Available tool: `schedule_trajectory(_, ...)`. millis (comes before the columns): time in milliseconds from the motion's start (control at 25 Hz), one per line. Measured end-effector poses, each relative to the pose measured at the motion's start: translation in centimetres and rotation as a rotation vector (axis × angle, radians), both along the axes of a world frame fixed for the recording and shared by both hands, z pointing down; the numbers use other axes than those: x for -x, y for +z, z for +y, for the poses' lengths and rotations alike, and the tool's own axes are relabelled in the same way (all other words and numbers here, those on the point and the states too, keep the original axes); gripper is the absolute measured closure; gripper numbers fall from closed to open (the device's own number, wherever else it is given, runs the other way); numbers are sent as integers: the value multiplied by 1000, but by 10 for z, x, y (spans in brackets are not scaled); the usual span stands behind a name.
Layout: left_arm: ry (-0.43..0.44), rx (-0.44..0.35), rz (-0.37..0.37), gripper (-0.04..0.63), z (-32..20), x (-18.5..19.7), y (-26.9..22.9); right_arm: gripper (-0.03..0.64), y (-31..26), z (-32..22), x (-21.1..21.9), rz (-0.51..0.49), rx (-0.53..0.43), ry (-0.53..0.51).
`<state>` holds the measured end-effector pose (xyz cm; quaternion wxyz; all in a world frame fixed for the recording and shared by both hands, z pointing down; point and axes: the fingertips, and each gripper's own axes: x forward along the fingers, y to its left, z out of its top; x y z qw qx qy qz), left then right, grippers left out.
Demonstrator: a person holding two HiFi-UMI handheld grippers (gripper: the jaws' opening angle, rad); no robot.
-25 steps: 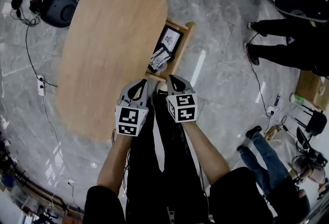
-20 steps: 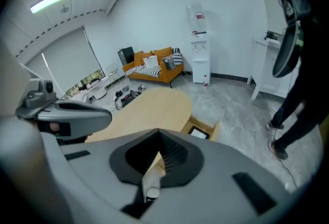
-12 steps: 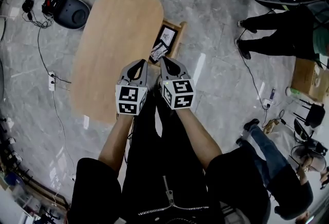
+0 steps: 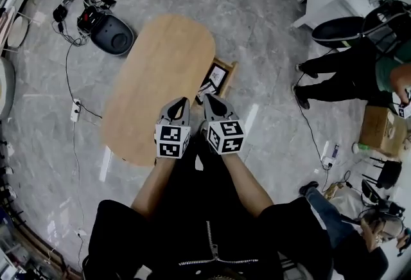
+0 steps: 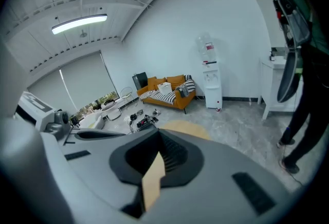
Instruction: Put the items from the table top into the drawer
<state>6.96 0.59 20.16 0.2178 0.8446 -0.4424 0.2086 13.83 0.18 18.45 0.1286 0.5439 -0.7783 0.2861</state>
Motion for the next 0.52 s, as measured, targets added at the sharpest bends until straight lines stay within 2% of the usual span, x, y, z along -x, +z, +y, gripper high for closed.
schedule_trajectory(200,-17,-16,-1,580,6,17,-9,609,-16,2,25,22,-26,-65)
schedule_trajectory(520,-20,-51,-3,580,-2,41,-19,609,-25,-3,46,31,-44,-90)
